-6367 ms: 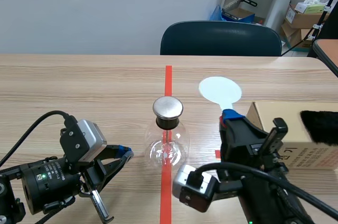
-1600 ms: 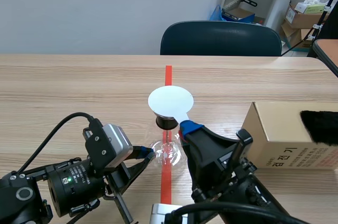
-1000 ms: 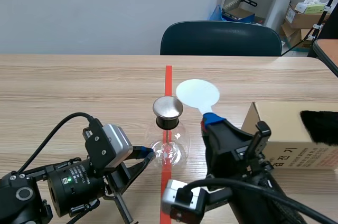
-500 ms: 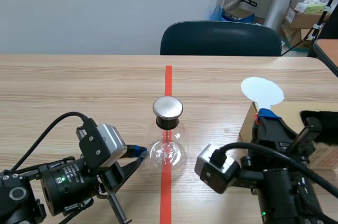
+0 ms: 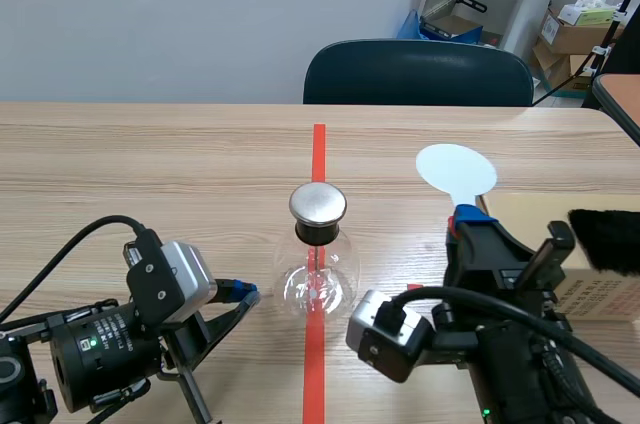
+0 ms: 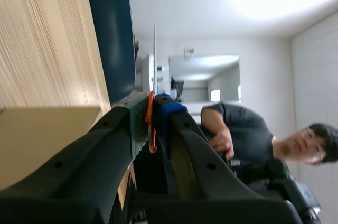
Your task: Do the electroscope experiment
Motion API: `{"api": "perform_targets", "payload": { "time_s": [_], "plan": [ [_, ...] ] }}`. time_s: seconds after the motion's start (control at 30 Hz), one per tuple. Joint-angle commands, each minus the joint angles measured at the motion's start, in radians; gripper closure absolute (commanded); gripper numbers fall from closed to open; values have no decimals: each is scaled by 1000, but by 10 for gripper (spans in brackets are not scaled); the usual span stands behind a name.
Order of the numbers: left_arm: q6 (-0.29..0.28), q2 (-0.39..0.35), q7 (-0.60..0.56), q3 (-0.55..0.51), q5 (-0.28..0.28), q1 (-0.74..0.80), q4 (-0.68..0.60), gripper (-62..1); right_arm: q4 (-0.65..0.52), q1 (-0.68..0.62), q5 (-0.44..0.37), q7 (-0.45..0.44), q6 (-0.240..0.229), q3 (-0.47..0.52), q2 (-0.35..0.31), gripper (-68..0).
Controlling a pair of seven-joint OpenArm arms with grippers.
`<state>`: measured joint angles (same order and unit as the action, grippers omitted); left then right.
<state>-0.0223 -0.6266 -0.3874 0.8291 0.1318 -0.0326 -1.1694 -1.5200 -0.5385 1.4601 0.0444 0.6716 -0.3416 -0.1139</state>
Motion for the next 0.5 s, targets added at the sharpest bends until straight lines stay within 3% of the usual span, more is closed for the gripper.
{"api": "perform_targets", "payload": {
  "time_s": [0.0, 0.47],
  "plan": [
    [3, -6, -17, 1, 6, 2, -21, -12, -7, 4, 1, -32, 8, 6, -11, -18],
    [13, -36, -28, 0, 46, 5, -21, -12, -7, 4, 1, -399, 8, 6, -11, -18]
  ]
}}
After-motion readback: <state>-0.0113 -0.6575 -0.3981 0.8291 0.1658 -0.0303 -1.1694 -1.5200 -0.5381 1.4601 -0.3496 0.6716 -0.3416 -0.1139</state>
